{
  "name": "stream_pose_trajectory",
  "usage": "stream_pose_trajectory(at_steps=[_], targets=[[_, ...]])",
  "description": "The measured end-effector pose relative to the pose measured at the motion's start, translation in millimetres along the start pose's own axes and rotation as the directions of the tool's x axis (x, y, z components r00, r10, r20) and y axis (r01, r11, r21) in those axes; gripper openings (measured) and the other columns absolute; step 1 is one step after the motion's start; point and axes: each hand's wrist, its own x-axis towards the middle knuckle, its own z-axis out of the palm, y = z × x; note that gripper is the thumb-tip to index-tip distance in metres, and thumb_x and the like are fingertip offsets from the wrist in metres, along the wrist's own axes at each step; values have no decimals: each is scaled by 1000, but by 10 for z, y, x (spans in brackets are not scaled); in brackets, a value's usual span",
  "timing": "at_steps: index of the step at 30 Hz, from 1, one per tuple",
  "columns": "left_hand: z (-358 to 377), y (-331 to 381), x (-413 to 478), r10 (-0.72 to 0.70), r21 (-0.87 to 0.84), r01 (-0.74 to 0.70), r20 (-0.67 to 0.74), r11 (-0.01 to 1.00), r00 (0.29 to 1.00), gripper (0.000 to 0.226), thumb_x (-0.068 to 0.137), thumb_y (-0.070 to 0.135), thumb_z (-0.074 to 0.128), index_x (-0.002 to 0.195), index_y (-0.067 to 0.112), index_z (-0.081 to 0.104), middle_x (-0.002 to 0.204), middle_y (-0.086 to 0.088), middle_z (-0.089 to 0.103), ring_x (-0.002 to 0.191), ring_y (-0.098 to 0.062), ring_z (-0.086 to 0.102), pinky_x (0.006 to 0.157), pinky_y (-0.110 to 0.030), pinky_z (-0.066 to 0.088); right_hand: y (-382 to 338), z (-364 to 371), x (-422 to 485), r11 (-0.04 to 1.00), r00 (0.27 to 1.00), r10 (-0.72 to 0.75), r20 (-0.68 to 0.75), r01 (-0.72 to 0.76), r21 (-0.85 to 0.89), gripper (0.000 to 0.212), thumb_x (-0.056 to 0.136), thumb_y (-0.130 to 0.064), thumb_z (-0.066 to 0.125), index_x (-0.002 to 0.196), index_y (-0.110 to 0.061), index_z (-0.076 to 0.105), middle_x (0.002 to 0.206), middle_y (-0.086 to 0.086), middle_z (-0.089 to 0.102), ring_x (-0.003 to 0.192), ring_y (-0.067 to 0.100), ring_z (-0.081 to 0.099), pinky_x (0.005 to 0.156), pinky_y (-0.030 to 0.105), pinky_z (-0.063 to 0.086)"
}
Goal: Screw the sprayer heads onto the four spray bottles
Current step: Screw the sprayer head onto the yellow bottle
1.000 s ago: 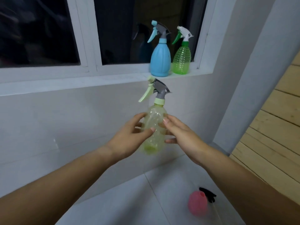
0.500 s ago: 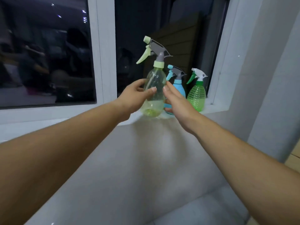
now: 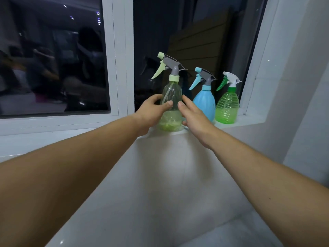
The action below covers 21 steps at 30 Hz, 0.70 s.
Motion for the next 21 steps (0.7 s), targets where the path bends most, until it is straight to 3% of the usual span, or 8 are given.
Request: stream_pose_trajectory(at_steps=[9, 13, 15, 18, 21], targets=[[12, -51, 7, -1, 29, 2, -26, 1000, 1000, 63, 93, 46, 70, 148, 27, 49, 133, -8, 68, 120, -27, 66, 100, -41, 54, 61, 20, -9, 1000, 1000, -5, 1, 5, -10, 57, 100, -44, 41, 153, -33, 23, 156, -7, 35, 141, 13, 37, 118, 42, 30], [40, -41, 1, 5, 6, -5, -45, 1000, 999, 62, 95, 42, 69, 150, 23, 48, 130, -3, 66, 106, -17, 68, 72, -23, 50, 55, 25, -22, 1000, 1000, -8, -3, 8, 2, 56, 101, -41, 41, 153, -32, 23, 149, -12, 40, 135, 7, 38, 118, 41, 30], [41, -40, -9, 7, 16, -6, -48, 1000, 999, 61, 96, 41, 69, 150, 22, 48, 128, -1, 65, 95, -10, 66, 68, -20, 48, 45, 21, -27, 1000, 1000, -13, -6, 13, 8, 57, 100, -42, 43, 153, -31, 24, 147, -12, 41, 132, 5, 40, 118, 41, 31], [12, -32, -23, 1, 61, 3, -67, 998, 998, 74, 91, 49, 72, 154, 25, 42, 144, -5, 59, 119, -22, 64, 92, -32, 53, 57, -6, -37, 1000, 999, 0, -39, 0, 4, 60, 99, -44, 45, 153, -30, 24, 156, -3, 36, 139, 14, 39, 118, 40, 31], [-25, -11, -113, 0, 111, 14, -125, 994, 992, 85, 87, 55, 74, 157, 24, 36, 153, -8, 49, 135, -29, 53, 112, -46, 47, 53, -65, -121, 1000, 998, -17, -66, 17, -2, 58, 98, -44, 46, 152, -29, 29, 155, -2, 37, 139, 15, 40, 117, 40, 32]])
